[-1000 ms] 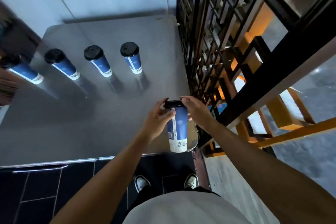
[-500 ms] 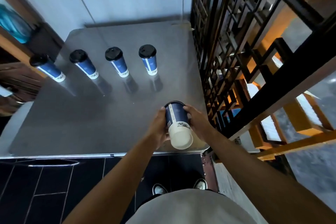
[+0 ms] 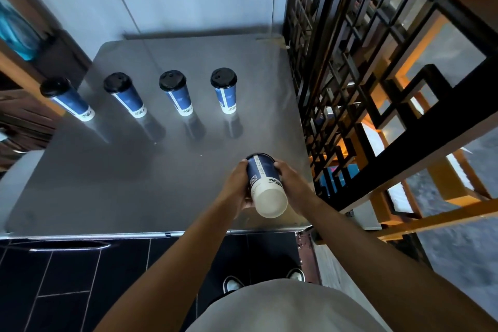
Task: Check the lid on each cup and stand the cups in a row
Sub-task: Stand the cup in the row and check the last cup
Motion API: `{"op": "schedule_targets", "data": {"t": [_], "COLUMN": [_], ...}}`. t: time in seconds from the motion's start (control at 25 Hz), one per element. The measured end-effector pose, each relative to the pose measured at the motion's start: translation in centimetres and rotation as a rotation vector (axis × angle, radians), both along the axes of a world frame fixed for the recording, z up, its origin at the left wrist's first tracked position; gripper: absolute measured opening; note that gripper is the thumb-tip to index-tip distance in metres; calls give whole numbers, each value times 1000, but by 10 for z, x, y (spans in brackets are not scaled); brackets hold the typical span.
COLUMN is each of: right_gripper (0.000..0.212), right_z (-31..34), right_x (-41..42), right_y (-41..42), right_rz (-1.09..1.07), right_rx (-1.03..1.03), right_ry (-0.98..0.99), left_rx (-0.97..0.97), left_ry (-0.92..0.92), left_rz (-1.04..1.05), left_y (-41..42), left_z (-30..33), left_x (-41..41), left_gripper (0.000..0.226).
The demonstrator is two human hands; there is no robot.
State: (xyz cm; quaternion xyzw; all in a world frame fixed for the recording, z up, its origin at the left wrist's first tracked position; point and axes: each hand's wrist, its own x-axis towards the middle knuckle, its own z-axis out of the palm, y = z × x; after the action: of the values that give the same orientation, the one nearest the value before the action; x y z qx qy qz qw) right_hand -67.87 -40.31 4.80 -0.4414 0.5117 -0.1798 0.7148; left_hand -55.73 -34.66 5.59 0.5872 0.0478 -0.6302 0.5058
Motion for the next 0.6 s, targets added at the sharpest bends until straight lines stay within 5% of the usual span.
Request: {"op": "schedule_targets", "data": {"t": [0.48, 0.6], "right_gripper": [45, 41], "right_z": [5, 4], "right_x": [2, 1], "right_y": [-5, -4], "right_rz": [7, -55], "right_rx": [3, 61], "right_ry": [14, -6], "left_rx": [-46, -107], "left_ry": [-43, -54], "left_rz": [-189, -121], "left_y": [4, 5], "left_z": [1, 11], "left_x": [2, 0], "left_gripper": [81, 66]}}
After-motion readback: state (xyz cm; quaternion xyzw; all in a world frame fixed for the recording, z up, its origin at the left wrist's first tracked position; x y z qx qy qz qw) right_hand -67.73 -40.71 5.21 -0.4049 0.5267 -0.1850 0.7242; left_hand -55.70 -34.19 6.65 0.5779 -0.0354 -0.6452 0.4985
